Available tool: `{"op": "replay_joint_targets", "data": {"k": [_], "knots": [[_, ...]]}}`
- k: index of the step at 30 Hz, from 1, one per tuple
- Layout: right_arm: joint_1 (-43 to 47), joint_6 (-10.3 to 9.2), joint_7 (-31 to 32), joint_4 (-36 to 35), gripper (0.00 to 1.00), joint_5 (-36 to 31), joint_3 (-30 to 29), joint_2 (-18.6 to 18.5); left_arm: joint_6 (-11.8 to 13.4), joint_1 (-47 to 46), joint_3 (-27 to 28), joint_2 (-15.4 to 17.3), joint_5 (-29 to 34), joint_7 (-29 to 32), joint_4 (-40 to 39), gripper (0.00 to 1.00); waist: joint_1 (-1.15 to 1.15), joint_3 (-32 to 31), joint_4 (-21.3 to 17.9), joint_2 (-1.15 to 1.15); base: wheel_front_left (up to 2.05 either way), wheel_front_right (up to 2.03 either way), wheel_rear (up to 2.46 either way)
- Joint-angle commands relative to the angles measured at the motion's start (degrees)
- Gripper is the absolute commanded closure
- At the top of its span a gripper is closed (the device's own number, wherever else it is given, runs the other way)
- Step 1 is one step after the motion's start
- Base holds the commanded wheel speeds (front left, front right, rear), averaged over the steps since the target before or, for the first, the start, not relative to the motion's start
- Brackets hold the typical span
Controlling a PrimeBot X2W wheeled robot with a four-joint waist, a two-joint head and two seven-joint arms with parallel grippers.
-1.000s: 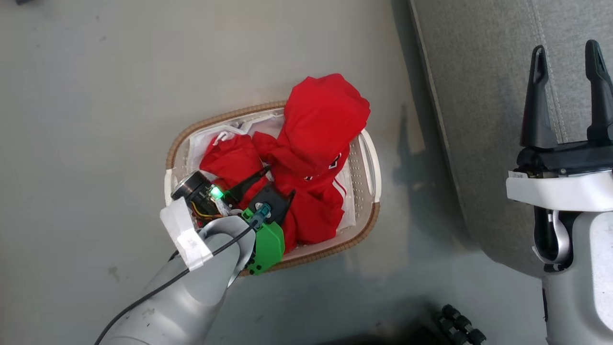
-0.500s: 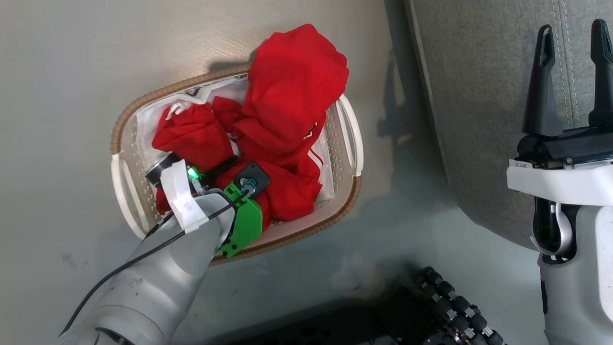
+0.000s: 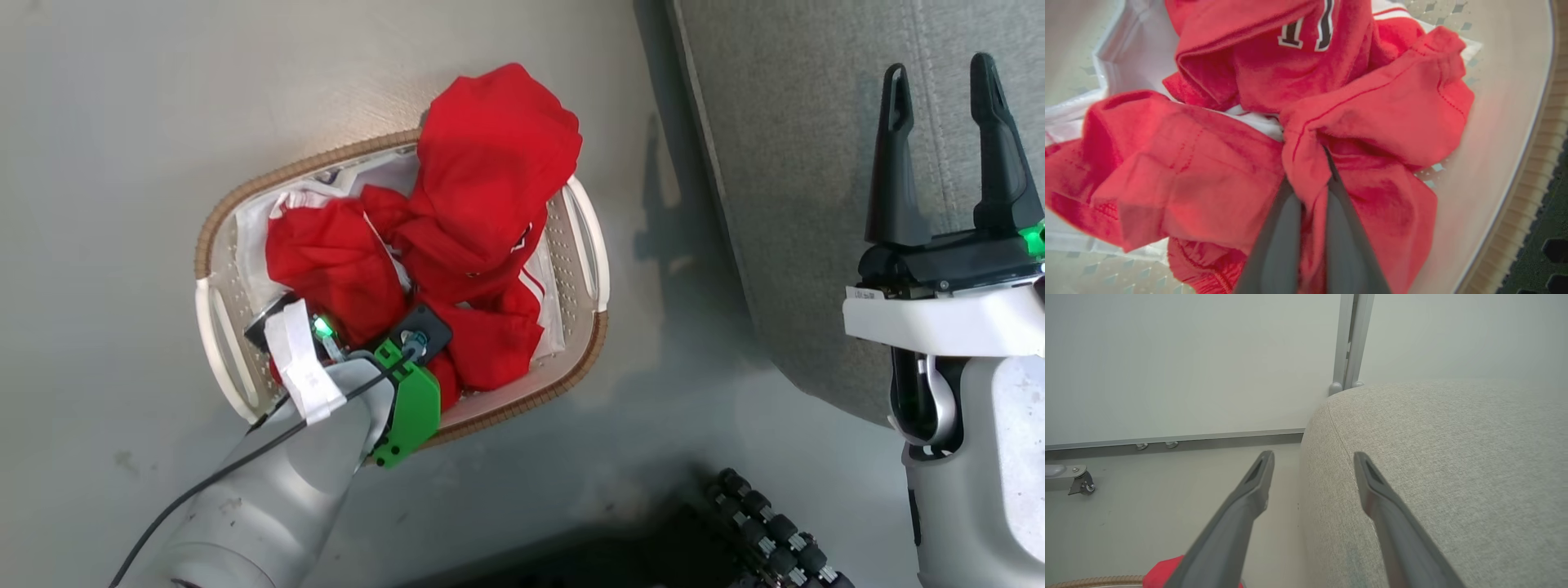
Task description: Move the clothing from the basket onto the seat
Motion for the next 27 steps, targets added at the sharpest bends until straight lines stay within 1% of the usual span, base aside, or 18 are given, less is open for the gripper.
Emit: {"op": "replay_joint_targets", "data": {"k": [1, 6, 7, 11, 14, 18, 23, 27], "knots": [[0.7, -0.04, -0.11, 0.25, 0.0, -0.67, -0.12, -0.17, -0.12, 1.1, -0.36, 0.31, -0.28, -1.01, -0.42, 1.0, -0.01, -2.86, 1.04, 0.0, 0.0, 0.0, 0.0], [2.1, -0.04, -0.11, 1.18, 0.0, -1.83, -0.28, -0.18, -0.12, 3.15, -0.42, 0.2, -2.39, -3.6, -2.33, 1.0, -0.01, -7.45, 2.75, 0.0, 0.0, 0.0, 0.0], [2.45, -0.04, -0.11, 1.46, 0.0, -1.98, -0.37, -0.19, -0.12, 3.39, 0.33, 0.19, -3.43, -4.21, -3.1, 1.0, -0.01, -8.64, 3.15, 0.0, 0.0, 0.0, 0.0], [4.03, -0.04, -0.11, 2.48, 0.0, -2.91, -0.59, -0.19, 0.53, 3.56, 1.27, 0.28, -4.29, -5.42, -5.9, 1.0, -0.01, -13.17, 4.59, 0.0, 0.0, 0.0, 0.0], [5.44, -0.04, -0.11, 3.6, 0.0, -3.29, -0.72, -0.19, 0.39, 4.33, 2.56, 0.7, -5.92, -5.83, -8.27, 1.0, -0.01, -16.68, 5.49, 0.0, 0.0, 0.0, 0.0], [7.5, -0.04, -0.11, 5.02, 0.0, -4.17, -0.49, -0.19, 0.19, 4.67, 3.11, 2.46, -6.28, -5.75, -13.05, 1.0, -0.01, -21.55, 6.29, 0.0, 0.0, 0.0, 0.0], [10.78, -0.04, -0.11, 6.45, 0.0, -4.79, -0.22, -0.19, -0.08, 5.12, 4.61, 4.84, -9.58, -5.77, -20.04, 1.0, -0.01, -27.56, 7.0, 0.0, 0.0, 0.0, 0.0], [13.29, -0.04, -0.11, 7.13, 0.0, -5.64, 0.59, -0.2, -0.09, 2.98, 1.77, 7.69, -11.32, -5.67, -24.41, 1.0, -0.01, -31.93, 6.91, 0.0, 0.0, 0.0, 0.0]]}}
